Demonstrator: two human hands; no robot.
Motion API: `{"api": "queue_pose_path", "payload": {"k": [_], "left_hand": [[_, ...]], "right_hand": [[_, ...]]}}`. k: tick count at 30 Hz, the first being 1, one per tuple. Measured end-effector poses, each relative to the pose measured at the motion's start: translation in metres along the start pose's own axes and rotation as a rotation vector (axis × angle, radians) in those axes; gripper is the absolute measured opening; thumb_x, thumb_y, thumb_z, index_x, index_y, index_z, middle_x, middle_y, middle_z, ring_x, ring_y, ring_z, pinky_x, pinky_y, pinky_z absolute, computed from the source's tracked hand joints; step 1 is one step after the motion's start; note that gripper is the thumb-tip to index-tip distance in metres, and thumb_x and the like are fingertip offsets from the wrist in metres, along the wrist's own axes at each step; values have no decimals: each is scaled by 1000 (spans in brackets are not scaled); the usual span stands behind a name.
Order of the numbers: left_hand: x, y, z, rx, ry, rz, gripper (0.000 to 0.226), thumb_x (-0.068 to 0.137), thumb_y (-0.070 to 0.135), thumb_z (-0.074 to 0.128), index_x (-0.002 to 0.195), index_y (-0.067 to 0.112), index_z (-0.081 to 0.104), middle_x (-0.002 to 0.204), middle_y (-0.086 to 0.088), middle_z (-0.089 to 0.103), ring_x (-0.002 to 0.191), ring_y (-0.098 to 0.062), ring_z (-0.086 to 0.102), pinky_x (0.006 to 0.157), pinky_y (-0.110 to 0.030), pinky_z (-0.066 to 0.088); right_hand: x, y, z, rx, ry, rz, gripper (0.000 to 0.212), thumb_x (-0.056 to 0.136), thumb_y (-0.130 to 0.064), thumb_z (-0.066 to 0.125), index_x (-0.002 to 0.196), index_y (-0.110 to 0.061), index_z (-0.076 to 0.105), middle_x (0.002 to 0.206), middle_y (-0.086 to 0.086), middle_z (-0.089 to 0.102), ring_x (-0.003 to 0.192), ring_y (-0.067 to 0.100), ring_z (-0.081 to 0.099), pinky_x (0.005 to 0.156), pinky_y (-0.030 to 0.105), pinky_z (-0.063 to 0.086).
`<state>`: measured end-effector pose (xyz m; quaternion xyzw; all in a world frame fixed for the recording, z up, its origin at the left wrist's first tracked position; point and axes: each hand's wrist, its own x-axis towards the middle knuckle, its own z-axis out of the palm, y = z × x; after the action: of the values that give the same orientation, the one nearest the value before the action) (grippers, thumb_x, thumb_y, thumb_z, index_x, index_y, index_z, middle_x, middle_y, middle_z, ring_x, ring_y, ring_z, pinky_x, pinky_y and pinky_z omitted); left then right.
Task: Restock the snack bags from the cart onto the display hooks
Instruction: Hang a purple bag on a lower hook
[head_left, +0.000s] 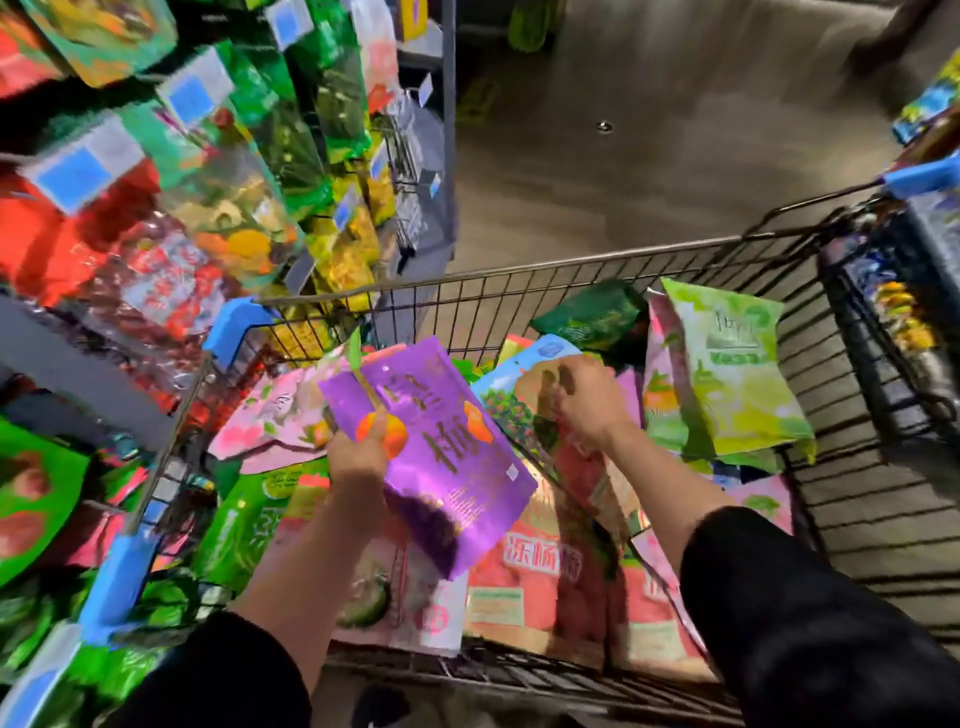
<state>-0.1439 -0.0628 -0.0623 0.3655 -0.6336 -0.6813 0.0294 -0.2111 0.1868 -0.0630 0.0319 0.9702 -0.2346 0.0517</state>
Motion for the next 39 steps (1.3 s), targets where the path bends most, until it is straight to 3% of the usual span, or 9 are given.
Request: {"api": "queue_pose_path", "payload": {"k": [2, 7, 12, 19, 25, 27, 32, 37, 39], "left_hand": [[3, -2, 0, 55, -31, -11, 13, 89, 20, 64, 89, 11, 55, 82, -8, 60, 76, -25, 59, 71, -36, 50], [30, -31, 2, 2, 54, 28, 18, 80, 15, 71, 93, 10, 59, 85, -13, 63, 81, -24, 56, 87, -47, 51], [21, -33, 4, -60, 33, -25, 13, 83, 20, 72, 93, 13, 67, 96, -13, 68, 88, -26, 62, 89, -51, 51], [13, -31, 5, -97, 123, -8, 16, 88, 10, 67, 75, 17, 60, 73, -3, 61, 72, -22, 56, 75, -40, 48], [-1, -1, -8, -163, 161, 78, 13, 68, 13, 71, 72, 15, 59, 62, 0, 55, 57, -16, 47, 63, -34, 40], [-7, 14, -22, -172, 149, 233, 12, 66, 13, 69, 76, 14, 63, 63, -5, 55, 54, -19, 48, 57, -32, 41], [-41, 54, -60, -352, 199, 350, 56, 84, 24, 66, 102, -26, 46, 78, -12, 44, 52, -9, 43, 48, -15, 40], [-93, 79, -132, -466, 264, 473, 25, 69, 25, 70, 77, 17, 49, 69, -5, 42, 55, -6, 43, 51, -18, 40], [-120, 77, -169, -549, 327, 475, 21, 74, 22, 71, 87, 14, 56, 76, -8, 52, 64, -12, 50, 59, -24, 48]], "right_hand": [[23, -5, 3, -93, -48, 14, 36, 94, -29, 47, 118, -4, 56, 124, 22, 55, 116, 36, 51, 90, 40, 40], [56, 7, 10, -179, -199, 220, 71, 86, -53, 57, 139, -13, 33, 141, 18, 43, 134, 35, 37, 108, 53, 29], [59, 13, 4, -92, -86, 202, 94, 65, -47, 84, 133, -4, 36, 131, 19, 47, 124, 37, 43, 96, 44, 40], [67, 24, -1, 493, -160, 233, 28, 57, -6, 89, 76, -4, 68, 70, 4, 62, 58, 14, 53, 60, 30, 44], [48, -1, -14, 655, -144, -28, 20, 82, 7, 66, 98, -6, 63, 76, -4, 61, 57, -8, 54, 59, 12, 43], [41, -15, -29, 698, -88, -105, 19, 87, 2, 62, 105, -2, 61, 92, 4, 67, 75, 1, 61, 73, 19, 48], [3, -82, -72, 901, 148, -299, 26, 77, -14, 66, 102, -8, 64, 97, 6, 69, 81, 7, 63, 77, 23, 52], [-50, -164, -98, 1015, 306, -396, 12, 80, -12, 71, 86, -1, 70, 72, 0, 62, 64, -1, 52, 63, 25, 46], [-82, -197, -100, 1085, 295, -446, 18, 80, -10, 71, 84, 7, 67, 68, 0, 58, 60, -2, 49, 59, 22, 44]]}}
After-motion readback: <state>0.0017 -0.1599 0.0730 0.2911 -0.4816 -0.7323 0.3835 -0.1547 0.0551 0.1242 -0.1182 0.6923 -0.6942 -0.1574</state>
